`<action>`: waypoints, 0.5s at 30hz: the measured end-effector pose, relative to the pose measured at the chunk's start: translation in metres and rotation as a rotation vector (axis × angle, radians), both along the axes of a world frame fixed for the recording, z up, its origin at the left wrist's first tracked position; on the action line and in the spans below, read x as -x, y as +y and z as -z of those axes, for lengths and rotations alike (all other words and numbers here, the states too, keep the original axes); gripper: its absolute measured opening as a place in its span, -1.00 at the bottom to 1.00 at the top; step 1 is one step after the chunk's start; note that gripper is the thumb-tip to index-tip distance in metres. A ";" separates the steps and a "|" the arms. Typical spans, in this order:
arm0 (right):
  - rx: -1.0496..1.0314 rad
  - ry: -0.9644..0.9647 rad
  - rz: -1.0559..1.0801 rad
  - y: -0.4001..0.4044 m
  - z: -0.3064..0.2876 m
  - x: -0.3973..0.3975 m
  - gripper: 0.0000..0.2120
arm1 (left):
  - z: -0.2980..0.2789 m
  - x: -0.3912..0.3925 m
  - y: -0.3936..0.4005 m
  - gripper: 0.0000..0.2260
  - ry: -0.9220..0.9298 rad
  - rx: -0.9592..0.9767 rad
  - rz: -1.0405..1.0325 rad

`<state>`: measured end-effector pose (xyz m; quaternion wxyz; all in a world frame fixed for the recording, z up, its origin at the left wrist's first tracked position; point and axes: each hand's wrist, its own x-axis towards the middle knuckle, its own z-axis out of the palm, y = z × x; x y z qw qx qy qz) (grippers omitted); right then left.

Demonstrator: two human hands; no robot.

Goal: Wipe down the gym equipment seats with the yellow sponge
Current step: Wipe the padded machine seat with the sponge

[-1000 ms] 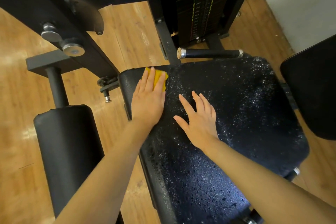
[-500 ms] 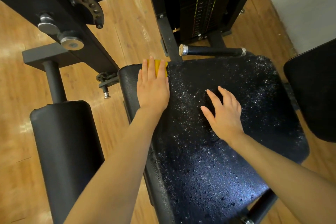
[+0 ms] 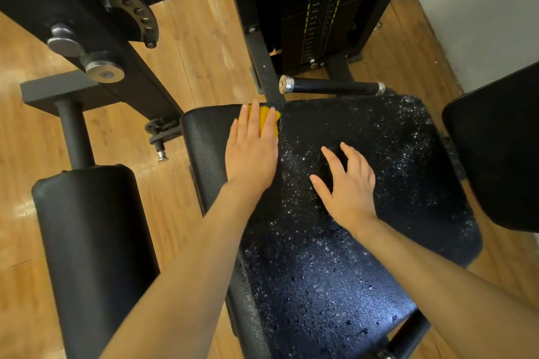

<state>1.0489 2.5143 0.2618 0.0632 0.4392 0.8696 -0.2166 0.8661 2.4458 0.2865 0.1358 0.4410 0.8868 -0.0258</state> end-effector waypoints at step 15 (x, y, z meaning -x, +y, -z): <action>-0.006 0.030 -0.002 0.004 0.000 -0.001 -0.45 | -0.001 0.022 0.011 -0.51 -0.021 0.047 0.260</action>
